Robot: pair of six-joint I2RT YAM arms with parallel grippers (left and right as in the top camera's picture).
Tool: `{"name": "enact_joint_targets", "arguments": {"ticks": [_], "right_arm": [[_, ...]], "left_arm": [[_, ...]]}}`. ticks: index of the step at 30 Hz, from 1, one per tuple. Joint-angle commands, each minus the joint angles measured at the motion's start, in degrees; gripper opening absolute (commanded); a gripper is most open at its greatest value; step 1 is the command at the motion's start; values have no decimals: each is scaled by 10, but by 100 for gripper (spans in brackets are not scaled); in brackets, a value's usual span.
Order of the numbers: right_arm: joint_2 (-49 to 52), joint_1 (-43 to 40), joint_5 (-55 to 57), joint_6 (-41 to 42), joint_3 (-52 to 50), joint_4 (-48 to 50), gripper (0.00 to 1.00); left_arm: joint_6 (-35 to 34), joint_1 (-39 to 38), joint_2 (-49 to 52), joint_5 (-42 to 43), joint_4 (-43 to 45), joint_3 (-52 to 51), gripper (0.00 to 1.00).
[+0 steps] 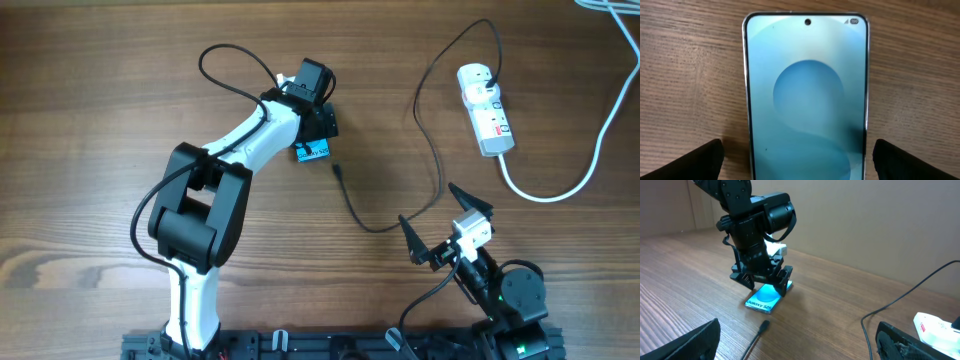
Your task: Plug charger to phone and switch on socket
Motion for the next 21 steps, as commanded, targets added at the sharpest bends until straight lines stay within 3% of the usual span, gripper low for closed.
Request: {"name": "enact_joint_targets", "arguments": {"ticks": [1,5,8,16,21], "right_arm": [[0,1,5,-4,-1,2,100],[0,1,5,-4,-1,2,100],[0,1,5,-4,-1,2,100],[0,1,5,-3,-1,2,100],[0,1,5,-4,-1,2,100]], "left_arm": [[-2,-2,9,-8,7,-4,91],[-2,-2,11,-8,5,-4,82],[-2,-2,17,-8,-4,-4,82],[3,-2,22,-7,-67,-4,84],[3,-2,22,-7,-41,-4,95]]}}
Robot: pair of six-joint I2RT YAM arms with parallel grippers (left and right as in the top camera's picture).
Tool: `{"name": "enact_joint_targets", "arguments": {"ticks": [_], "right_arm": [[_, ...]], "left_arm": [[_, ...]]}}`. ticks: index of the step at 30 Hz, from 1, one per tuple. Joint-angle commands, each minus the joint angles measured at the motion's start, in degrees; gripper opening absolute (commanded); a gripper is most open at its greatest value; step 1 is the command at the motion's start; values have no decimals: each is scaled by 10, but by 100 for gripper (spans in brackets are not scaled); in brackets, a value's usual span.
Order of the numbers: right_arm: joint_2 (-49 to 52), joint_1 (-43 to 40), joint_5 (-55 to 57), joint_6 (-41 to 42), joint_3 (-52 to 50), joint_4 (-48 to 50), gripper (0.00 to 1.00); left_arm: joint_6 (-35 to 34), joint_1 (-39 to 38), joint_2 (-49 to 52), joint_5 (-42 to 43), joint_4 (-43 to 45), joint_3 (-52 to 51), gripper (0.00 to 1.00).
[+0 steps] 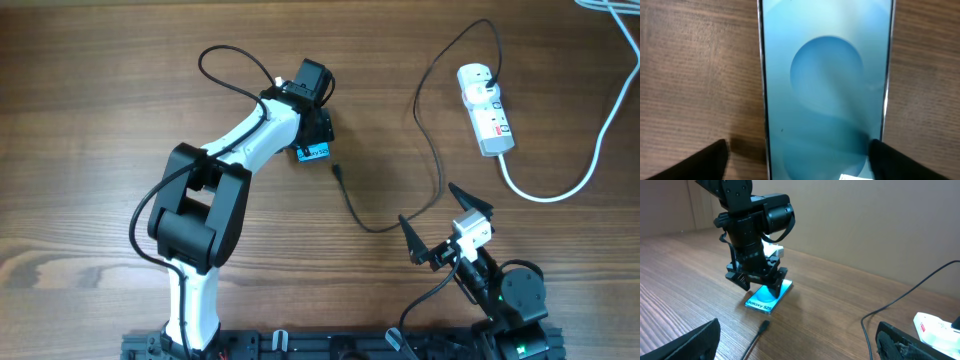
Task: Plug charger to phone and switch on socket
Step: 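Hold the left gripper pressed on the phone, keeping it in place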
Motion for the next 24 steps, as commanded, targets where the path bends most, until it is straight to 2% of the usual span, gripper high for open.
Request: {"name": "enact_joint_targets", "arguments": {"ticks": [1,7,12,18,21,24], "right_arm": [[0,1,5,-4,-1,2,100],[0,1,5,-4,-1,2,100],[0,1,5,-4,-1,2,100],[0,1,5,-4,-1,2,100],[0,1,5,-4,-1,2,100],[0,1,5,-4,-1,2,100]], "left_arm": [[4,-2,21,-7,21,-13,96],[3,-6,25,-7,44,-13,90],[4,-8,38,-7,-5,-12,95],[9,-8,38,-8,-73,-13,95],[40,-8,38,-8,-63,-13,99],[68,-2,38,-24,-22,-13,100]]}}
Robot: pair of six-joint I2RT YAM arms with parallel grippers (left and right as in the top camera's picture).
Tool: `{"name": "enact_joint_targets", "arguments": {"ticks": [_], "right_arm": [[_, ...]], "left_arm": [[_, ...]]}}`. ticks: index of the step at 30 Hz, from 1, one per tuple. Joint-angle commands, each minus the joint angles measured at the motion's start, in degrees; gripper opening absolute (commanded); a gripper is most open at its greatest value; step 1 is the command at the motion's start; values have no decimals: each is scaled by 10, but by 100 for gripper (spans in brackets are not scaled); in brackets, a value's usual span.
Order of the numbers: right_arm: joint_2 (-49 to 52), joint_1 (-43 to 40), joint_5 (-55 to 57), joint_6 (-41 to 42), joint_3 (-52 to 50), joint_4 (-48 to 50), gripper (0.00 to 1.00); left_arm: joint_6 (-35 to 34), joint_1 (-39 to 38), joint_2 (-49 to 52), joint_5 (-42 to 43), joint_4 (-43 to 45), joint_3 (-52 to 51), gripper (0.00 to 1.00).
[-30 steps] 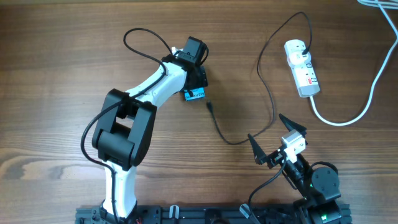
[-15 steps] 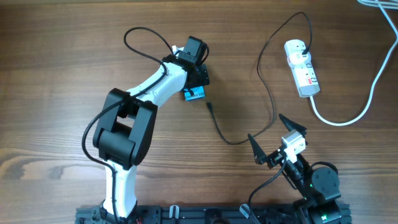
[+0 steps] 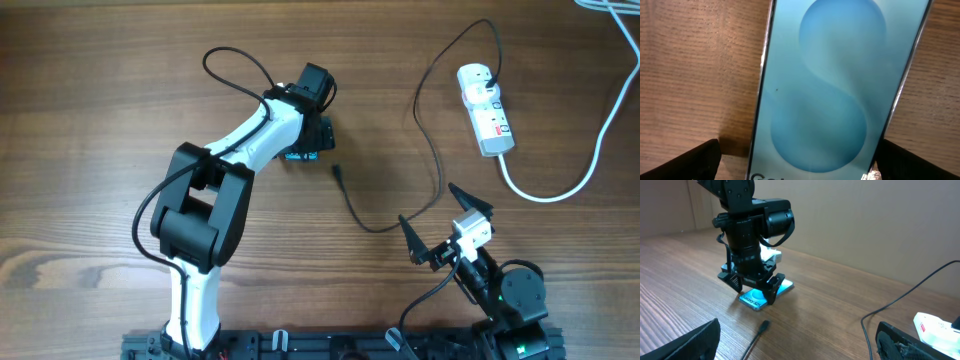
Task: Plug charger to phone and switch on socket
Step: 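Hold the left gripper pressed on the phone, keeping it in place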
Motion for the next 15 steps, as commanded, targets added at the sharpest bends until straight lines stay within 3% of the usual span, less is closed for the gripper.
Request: {"name": "enact_joint_targets", "arguments": {"ticks": [1,4,7,15], "right_arm": [[0,1,5,-4,-1,2,100],[0,1,5,-4,-1,2,100],[0,1,5,-4,-1,2,100],[0,1,5,-4,-1,2,100]], "left_arm": [[43,5,31,-22,36,-19,100],[43,12,31,-30,72,-19,100],[42,14,31,-24,65,-19,78],[41,13,31,-3,19,-19,70]]}}
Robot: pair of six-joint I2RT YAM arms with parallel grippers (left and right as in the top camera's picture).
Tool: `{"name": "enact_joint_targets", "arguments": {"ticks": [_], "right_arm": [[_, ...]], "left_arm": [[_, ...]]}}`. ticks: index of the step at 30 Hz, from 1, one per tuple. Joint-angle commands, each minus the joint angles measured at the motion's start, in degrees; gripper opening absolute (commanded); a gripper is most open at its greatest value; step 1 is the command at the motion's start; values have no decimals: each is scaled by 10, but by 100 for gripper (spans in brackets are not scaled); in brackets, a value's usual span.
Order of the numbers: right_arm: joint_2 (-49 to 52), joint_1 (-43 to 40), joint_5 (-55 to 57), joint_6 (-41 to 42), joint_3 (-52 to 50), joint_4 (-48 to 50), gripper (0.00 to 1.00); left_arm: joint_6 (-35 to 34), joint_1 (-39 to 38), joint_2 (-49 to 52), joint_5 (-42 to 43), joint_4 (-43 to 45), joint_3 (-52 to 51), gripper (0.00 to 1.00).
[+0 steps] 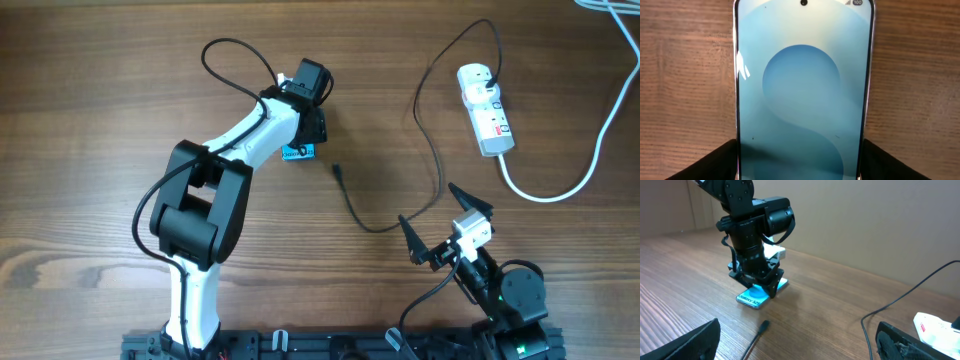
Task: Plug charger to phone and switch on socket
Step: 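Hold the left gripper pressed on the phone, keeping it in place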
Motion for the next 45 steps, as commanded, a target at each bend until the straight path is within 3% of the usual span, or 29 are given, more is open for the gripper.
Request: {"name": "enact_joint_targets", "arguments": {"ticks": [1,6,8,9,10,14,24,33,45], "right_arm": [[0,1,5,-4,-1,2,100],[0,1,5,-4,-1,2,99],[0,1,5,-4,-1,2,100],[0,1,5,-4,-1,2,100],[0,1,5,-4,-1,2,99],[0,1,5,-4,-1,2,100],[0,1,5,-4,-1,2,100],[0,1,5,-4,-1,2,100],[0,1,5,-4,-1,2,100]], "left_arm": [[5,2,24,12,-32,-18,70],[7,3,24,11,-19,-18,74],[7,3,24,11,-9,-18,86],[7,3,24,11,-4,-18,97],[7,3,24,11,0,-18,100],[7,3,24,11,6,-18,98],[7,3,24,12,4,-18,82],[7,2,24,11,-19,-18,93],[7,2,24,11,-16,-18,94]]}}
